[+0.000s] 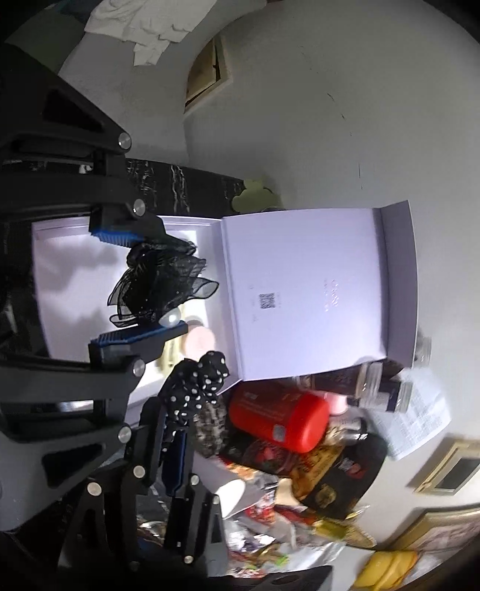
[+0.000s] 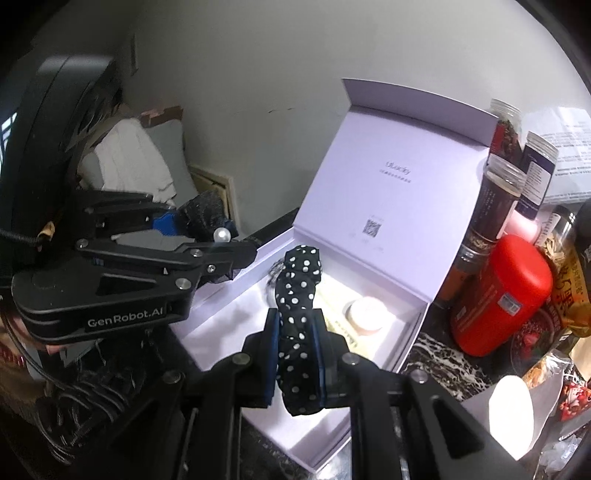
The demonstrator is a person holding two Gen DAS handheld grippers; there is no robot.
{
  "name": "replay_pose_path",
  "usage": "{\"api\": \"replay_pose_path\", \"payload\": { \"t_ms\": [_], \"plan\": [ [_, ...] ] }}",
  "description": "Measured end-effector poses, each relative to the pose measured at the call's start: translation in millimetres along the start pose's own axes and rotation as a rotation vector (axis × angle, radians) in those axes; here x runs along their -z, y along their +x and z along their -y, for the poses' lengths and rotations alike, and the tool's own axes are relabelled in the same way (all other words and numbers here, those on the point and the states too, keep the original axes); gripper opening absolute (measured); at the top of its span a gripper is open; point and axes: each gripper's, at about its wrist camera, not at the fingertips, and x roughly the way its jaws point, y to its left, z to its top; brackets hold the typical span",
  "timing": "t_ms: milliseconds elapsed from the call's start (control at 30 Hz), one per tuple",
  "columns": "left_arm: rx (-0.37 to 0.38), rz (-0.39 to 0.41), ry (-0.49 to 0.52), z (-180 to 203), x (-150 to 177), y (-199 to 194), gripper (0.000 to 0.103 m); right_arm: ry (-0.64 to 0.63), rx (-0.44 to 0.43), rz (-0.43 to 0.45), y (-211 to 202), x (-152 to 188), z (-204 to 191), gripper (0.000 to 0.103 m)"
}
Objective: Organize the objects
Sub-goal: 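Carry the mesh and polka-dot scrunchies with both grippers toward the white box, then lower the mesh and polka-dot scrunchies with both grippers into the box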
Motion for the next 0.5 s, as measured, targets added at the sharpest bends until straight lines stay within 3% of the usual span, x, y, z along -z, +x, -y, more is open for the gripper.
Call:
{"api": "replay_pose_path", "payload": {
  "t_ms": [267,500],
  "plan": [
    [-0.026,0.015,-0.026,-12.4,-15.7,25.1,0.034,0.050,0.008,0.004,18.7,-13.8,22.8,0.015],
    [0.006,0.007,-0.066,-27.8,-27.2,46.9,0.034,0.073,0.005,-0.015,42.9,-22.4,35.6,0.015]
  ]
}}
